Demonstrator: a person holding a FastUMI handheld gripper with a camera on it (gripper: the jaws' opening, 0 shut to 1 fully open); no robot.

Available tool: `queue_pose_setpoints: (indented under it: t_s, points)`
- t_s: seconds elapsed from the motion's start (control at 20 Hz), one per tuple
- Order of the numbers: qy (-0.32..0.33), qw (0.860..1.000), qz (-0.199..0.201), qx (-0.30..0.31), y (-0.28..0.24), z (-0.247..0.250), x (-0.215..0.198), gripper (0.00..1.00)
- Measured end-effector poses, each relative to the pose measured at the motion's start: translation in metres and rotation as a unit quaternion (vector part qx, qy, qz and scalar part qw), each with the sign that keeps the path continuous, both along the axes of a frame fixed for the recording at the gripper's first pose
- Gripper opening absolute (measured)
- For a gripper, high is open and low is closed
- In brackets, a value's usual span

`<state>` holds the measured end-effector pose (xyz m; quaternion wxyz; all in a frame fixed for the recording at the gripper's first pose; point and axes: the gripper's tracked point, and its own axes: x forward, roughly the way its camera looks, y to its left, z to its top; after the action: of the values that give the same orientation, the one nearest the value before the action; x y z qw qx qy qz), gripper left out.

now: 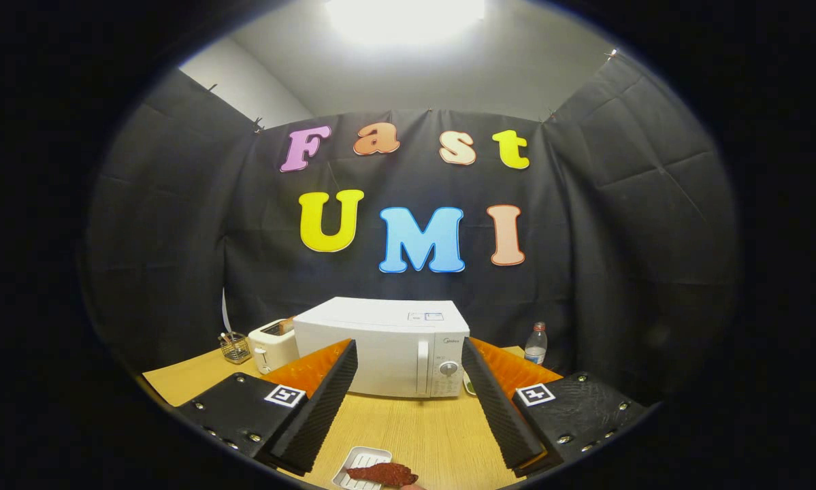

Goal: Open the microwave, put the food inside, and close the microwave door.

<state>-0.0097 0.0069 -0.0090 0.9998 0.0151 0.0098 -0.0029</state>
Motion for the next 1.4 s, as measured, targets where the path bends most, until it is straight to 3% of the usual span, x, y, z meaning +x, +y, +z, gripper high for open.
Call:
queue_pose_setpoints:
  t_s: [0.65,0.9,1.4]
  points:
    - [0.006,1.000,0.002,0.010,-0.008,-0.008,0.015,0.97]
    - [0.005,1.000,0.001,0.022,-0.017,-0.007,0.048,0.97]
    - [0.046,0.998,0.020,0.028,-0.011,-0.051,0.140,0.97]
